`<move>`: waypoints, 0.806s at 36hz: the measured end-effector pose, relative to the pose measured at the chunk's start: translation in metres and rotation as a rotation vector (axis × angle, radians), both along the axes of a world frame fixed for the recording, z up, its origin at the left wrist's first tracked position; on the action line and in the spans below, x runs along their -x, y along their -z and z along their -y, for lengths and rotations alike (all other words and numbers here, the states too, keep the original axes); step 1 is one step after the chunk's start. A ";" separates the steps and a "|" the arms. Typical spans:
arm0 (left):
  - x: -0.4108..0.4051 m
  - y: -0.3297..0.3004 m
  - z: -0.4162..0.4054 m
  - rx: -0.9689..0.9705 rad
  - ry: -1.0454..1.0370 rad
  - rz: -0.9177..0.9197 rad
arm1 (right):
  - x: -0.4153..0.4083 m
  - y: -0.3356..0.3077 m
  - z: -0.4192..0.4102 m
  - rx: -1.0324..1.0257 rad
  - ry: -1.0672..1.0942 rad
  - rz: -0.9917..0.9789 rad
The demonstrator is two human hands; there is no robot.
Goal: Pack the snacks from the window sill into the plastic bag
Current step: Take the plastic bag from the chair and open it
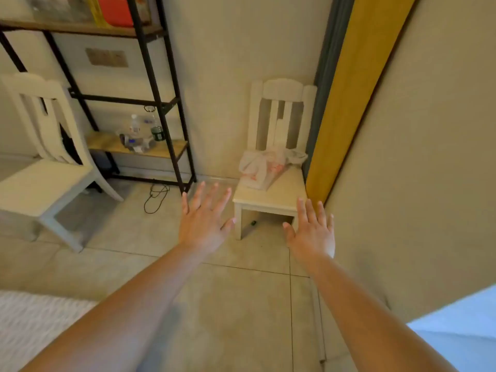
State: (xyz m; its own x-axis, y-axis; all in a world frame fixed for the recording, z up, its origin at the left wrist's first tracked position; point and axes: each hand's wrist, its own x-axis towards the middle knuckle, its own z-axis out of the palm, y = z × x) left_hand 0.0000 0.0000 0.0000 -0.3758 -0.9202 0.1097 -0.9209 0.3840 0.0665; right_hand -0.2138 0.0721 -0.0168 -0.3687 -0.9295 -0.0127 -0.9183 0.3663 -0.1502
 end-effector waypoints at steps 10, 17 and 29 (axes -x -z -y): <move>0.015 0.046 0.092 -0.105 0.016 0.033 | 0.015 0.040 0.089 -0.153 0.027 0.009; 0.040 0.057 0.175 -0.202 0.039 0.054 | 0.019 0.053 0.170 -0.204 0.071 0.022; 0.104 0.070 0.305 -0.246 0.100 0.094 | 0.068 0.065 0.296 -0.241 0.110 0.088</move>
State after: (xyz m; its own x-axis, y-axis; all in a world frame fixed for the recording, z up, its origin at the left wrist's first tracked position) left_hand -0.1036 -0.3045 -0.0705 -0.4644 -0.8724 -0.1524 -0.8856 0.4566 0.0848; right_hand -0.2817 -0.2238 -0.0820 -0.4553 -0.8501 -0.2646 -0.8581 0.4982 -0.1240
